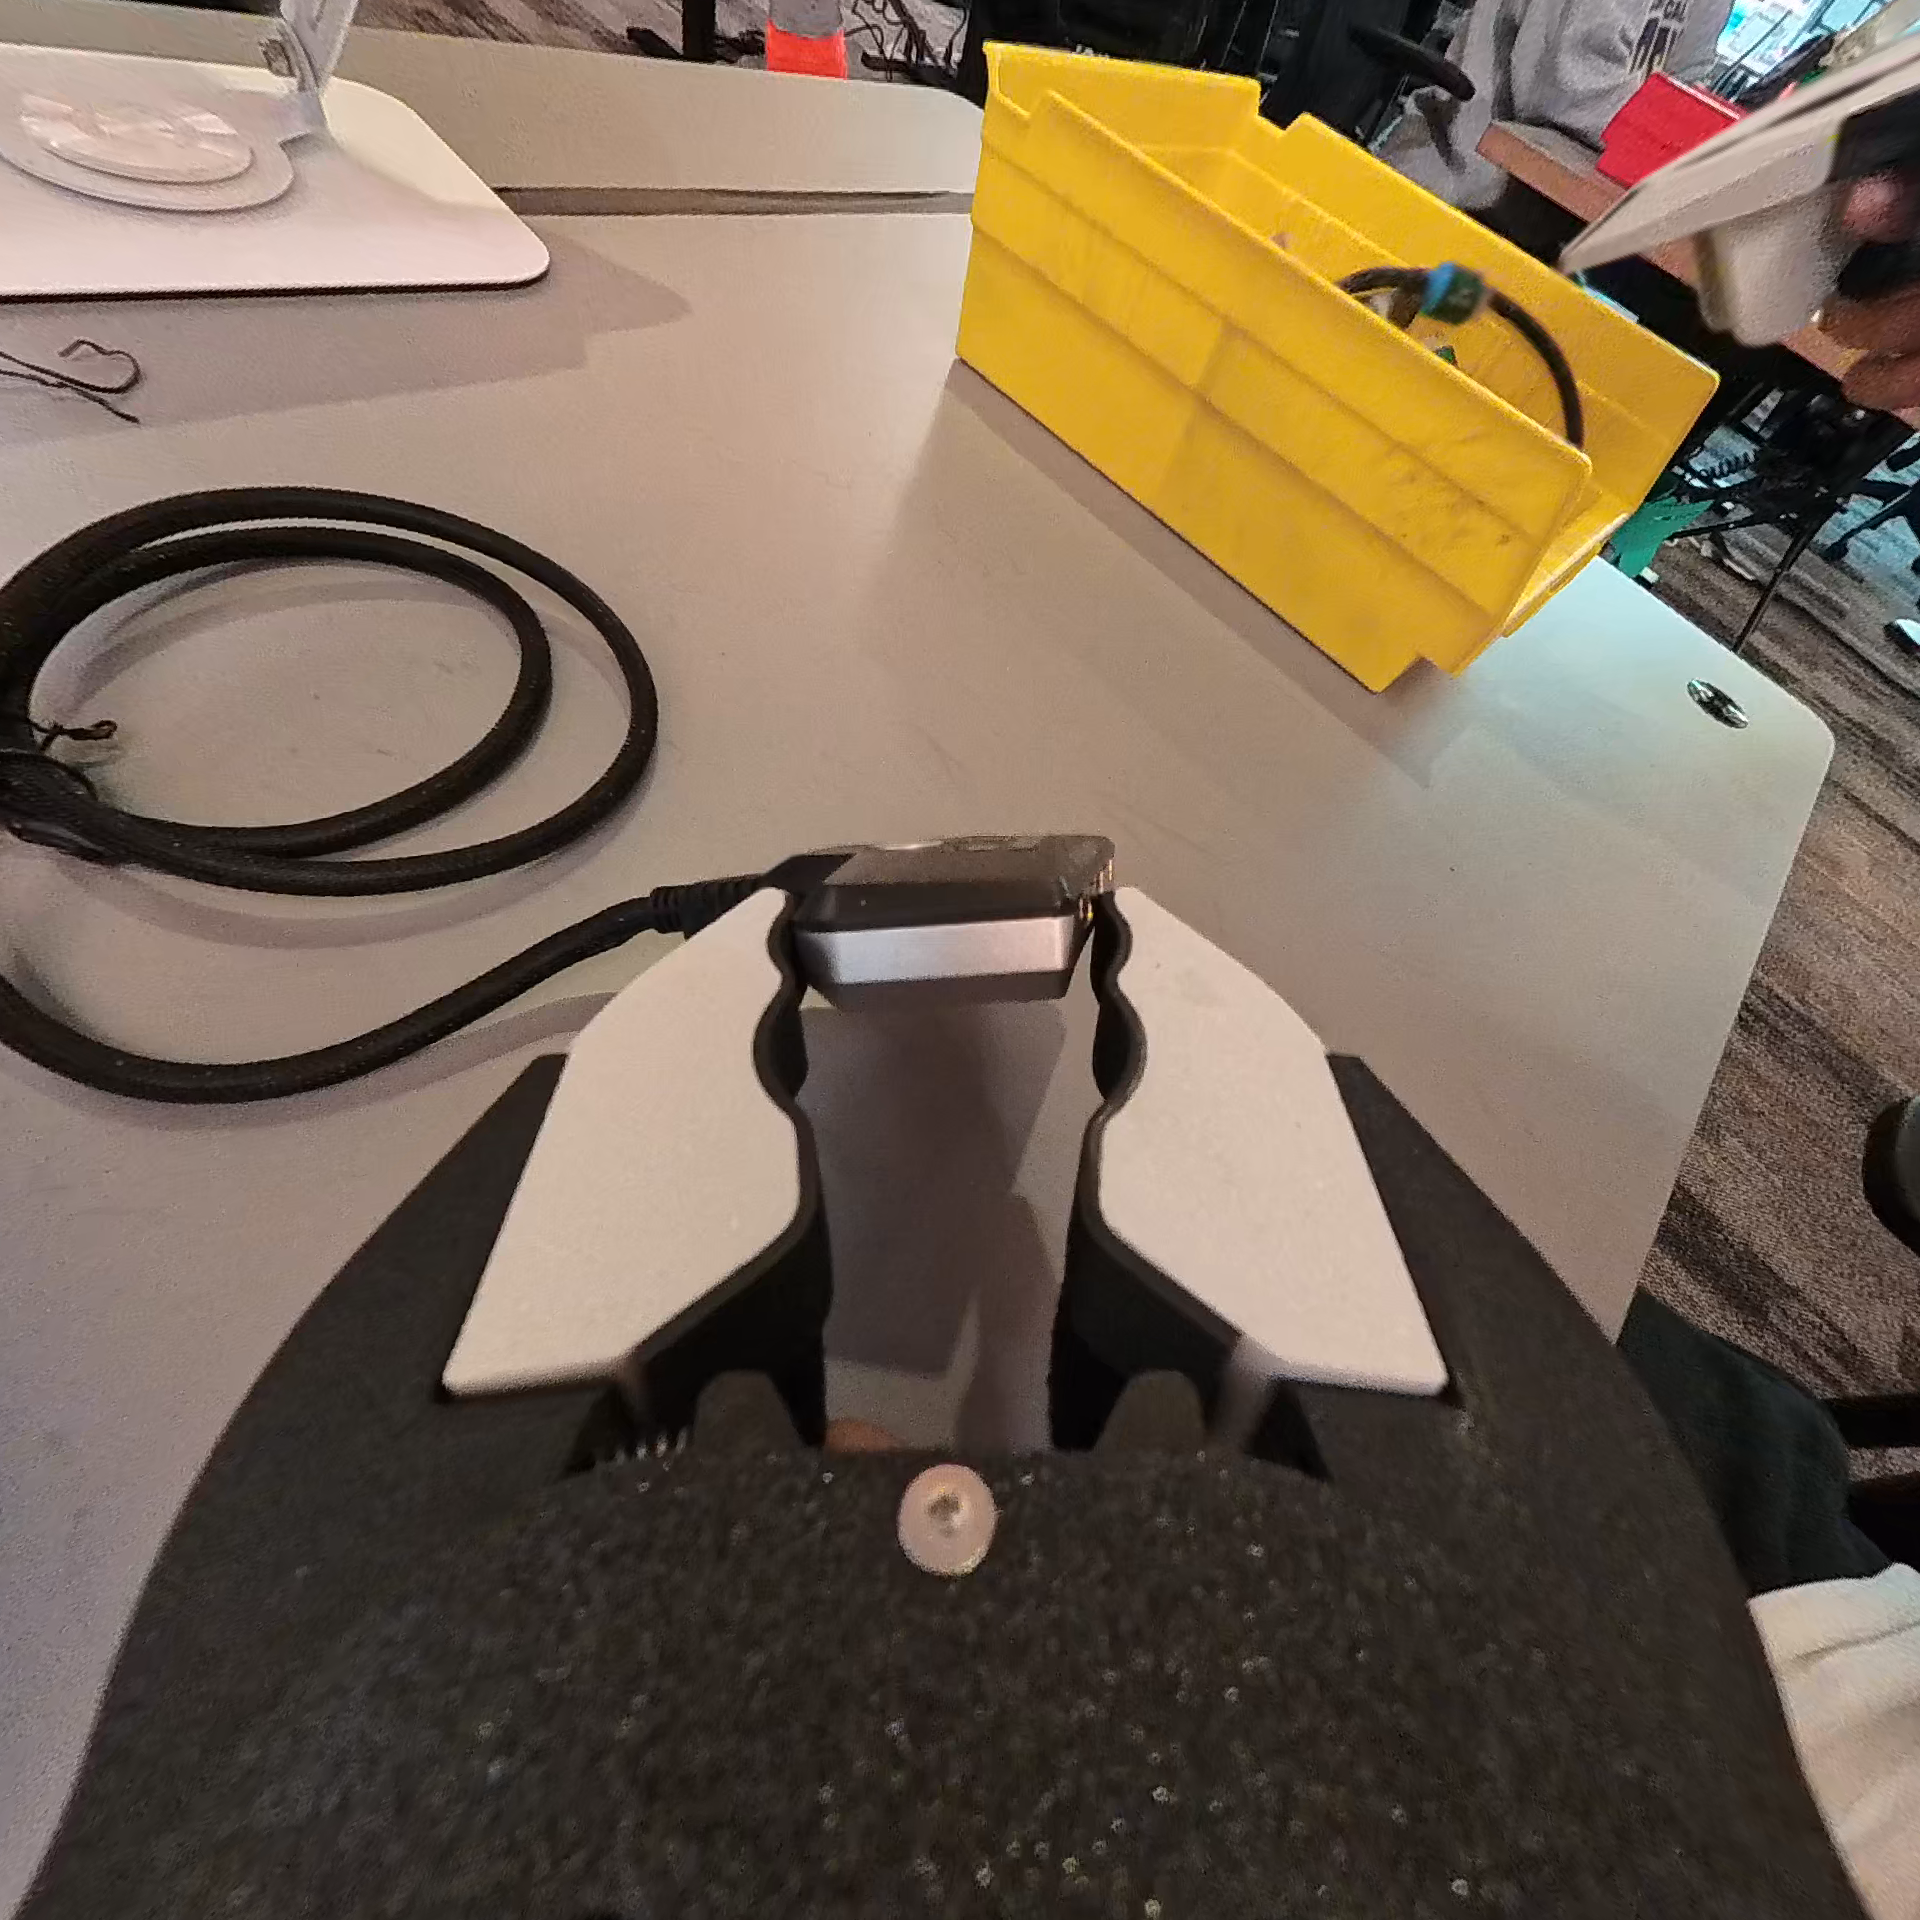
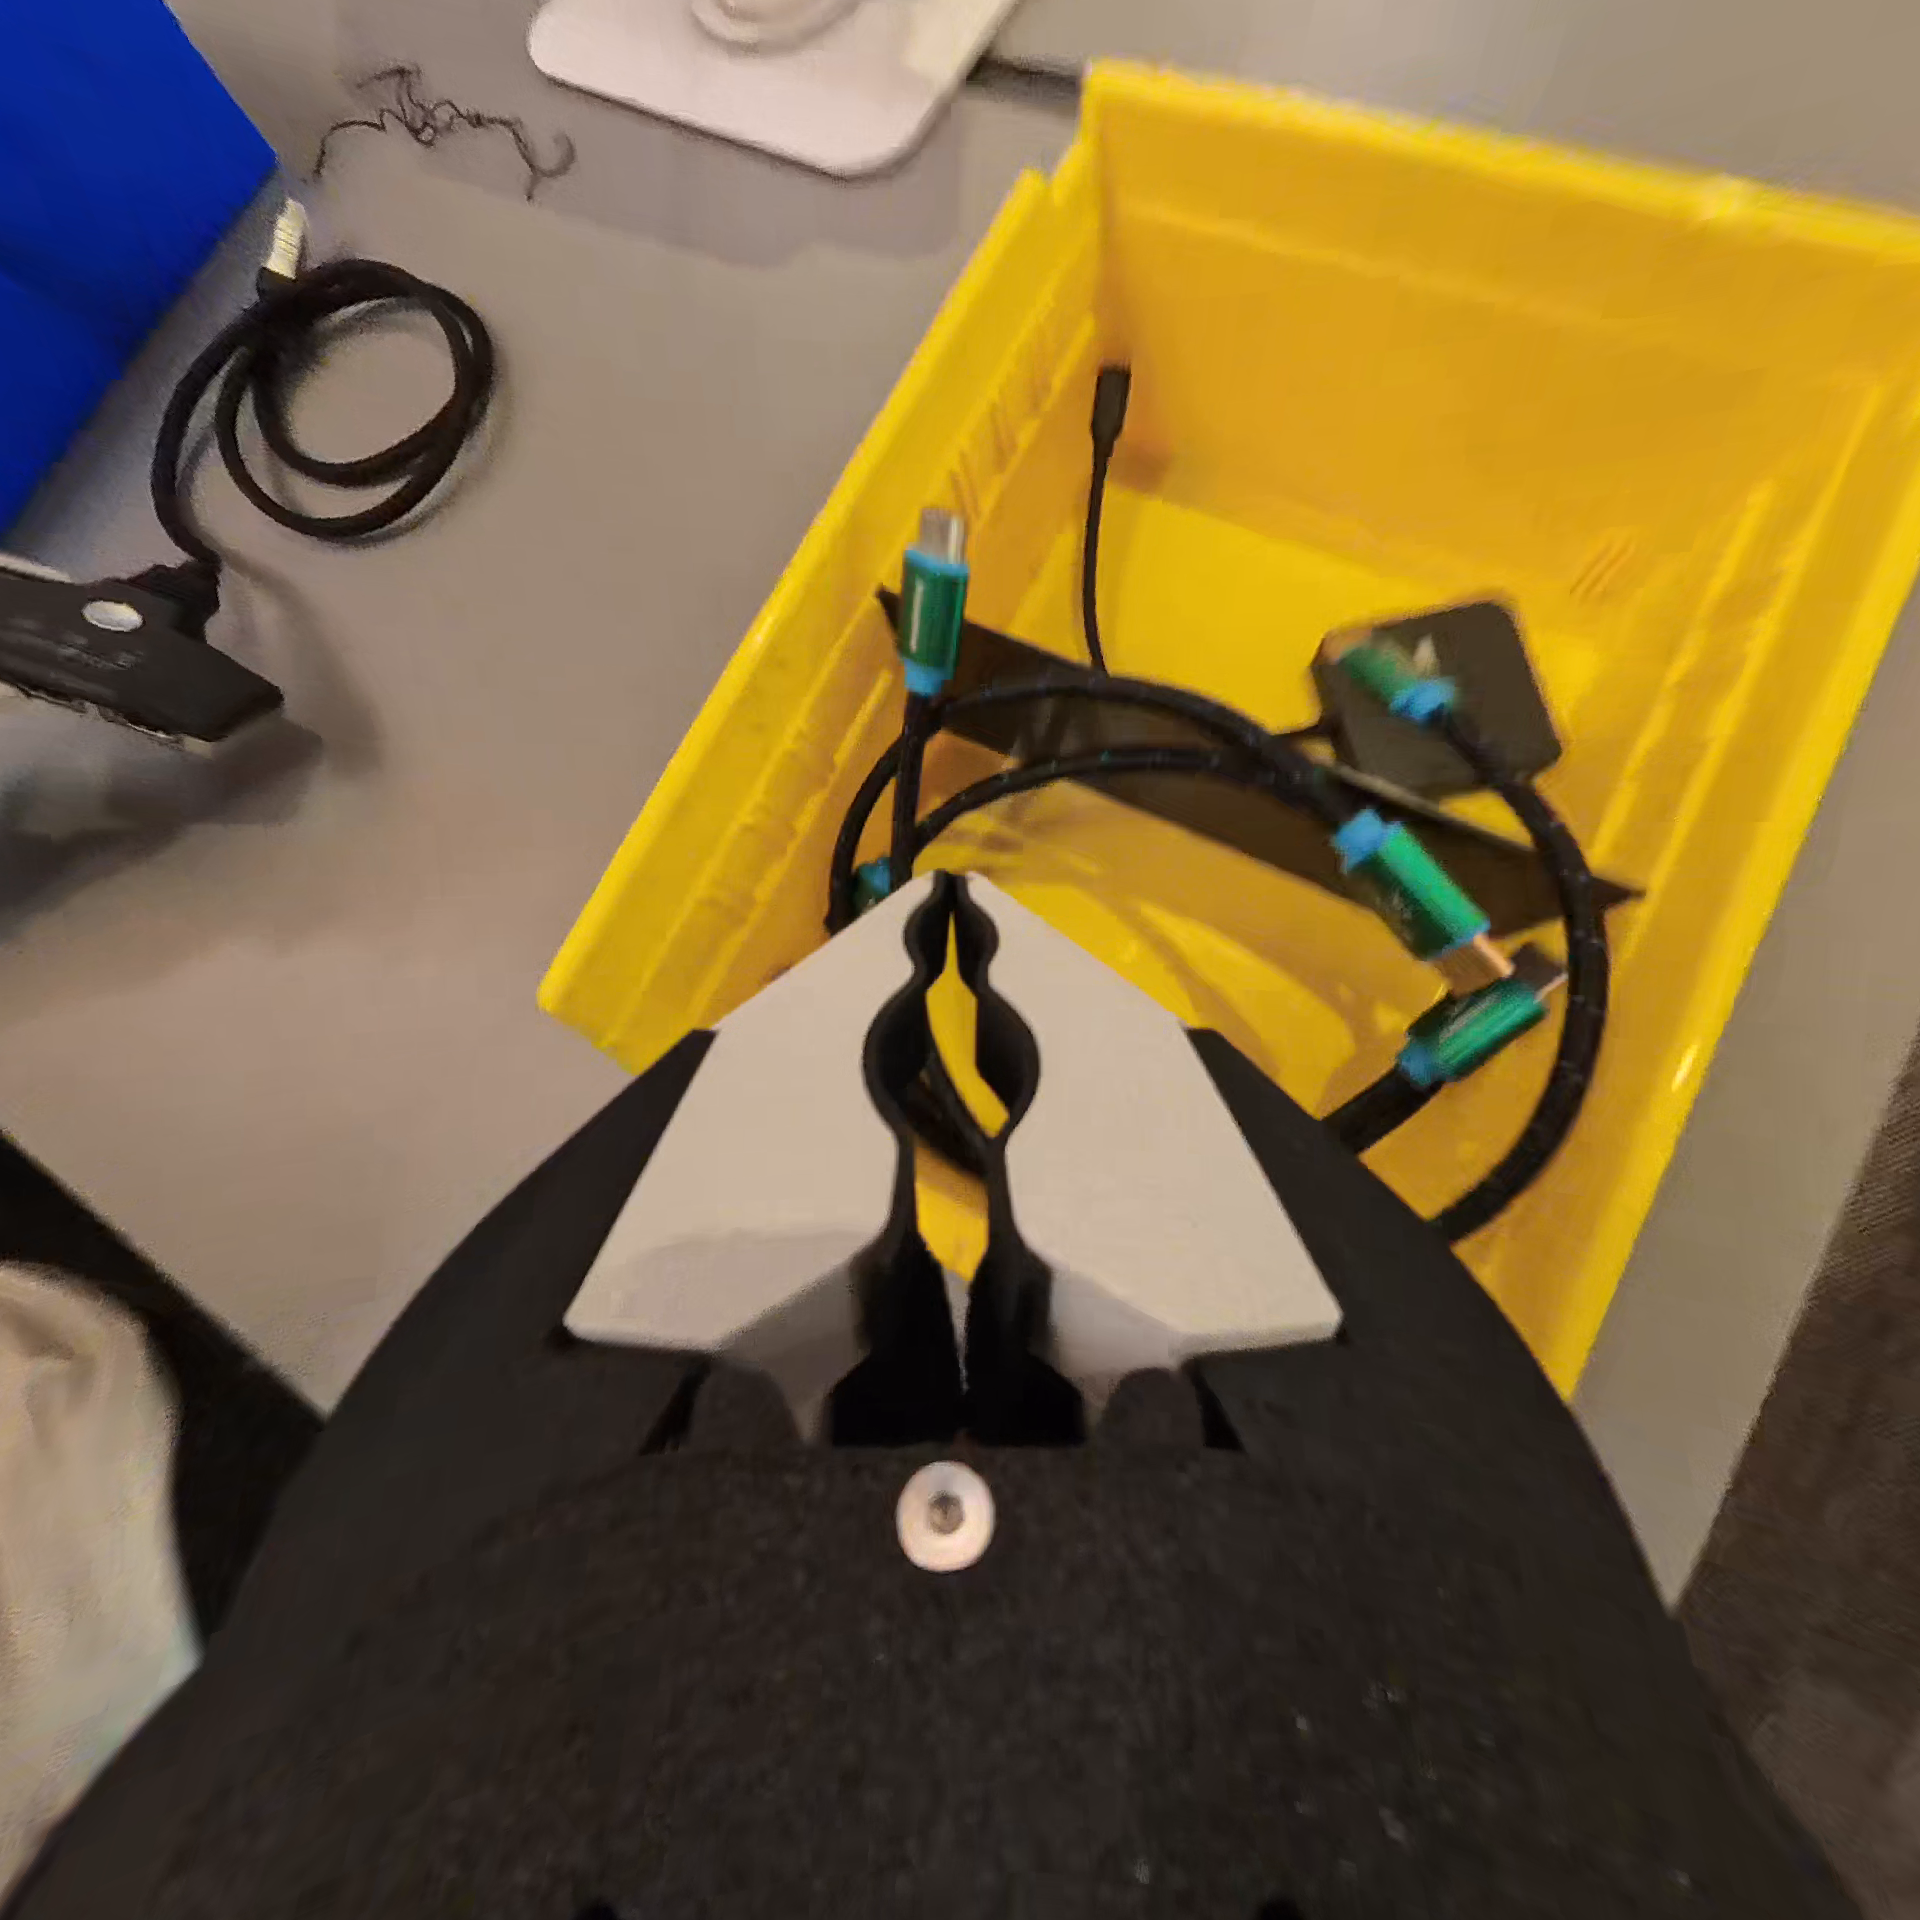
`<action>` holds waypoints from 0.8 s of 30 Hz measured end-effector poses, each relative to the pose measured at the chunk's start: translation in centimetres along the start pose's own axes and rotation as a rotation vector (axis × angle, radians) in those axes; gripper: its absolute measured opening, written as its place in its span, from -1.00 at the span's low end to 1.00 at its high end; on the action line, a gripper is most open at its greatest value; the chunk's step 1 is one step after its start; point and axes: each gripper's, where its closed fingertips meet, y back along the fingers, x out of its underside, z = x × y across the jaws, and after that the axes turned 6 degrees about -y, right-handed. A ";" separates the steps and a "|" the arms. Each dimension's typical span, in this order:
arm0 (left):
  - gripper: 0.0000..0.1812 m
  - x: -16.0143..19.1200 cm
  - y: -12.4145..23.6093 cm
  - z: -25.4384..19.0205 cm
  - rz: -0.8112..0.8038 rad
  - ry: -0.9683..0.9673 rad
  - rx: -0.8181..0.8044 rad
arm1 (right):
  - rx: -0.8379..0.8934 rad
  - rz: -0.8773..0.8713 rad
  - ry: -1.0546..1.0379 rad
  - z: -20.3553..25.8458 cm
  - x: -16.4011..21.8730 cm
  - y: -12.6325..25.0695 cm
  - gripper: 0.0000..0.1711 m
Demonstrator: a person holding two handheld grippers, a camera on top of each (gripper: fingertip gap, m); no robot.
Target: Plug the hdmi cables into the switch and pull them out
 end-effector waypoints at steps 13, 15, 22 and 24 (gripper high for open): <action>-0.43 -0.3 0.1 -0.3 -0.022 -0.016 0.018 | -0.144 -0.191 0.301 11.5 -0.6 0.6 -1.00; -0.43 -0.9 0.5 -0.6 -0.042 -0.025 0.053 | -0.264 -0.174 0.310 15.2 0.7 -0.3 -0.99; -0.42 -2.3 1.8 -0.4 -0.112 0.055 0.127 | -0.364 -0.241 0.457 26.0 3.4 -7.0 -0.59; -0.43 -2.3 1.9 -0.4 -0.111 0.056 0.125 | -0.292 -0.257 0.543 28.2 3.8 -9.4 -0.50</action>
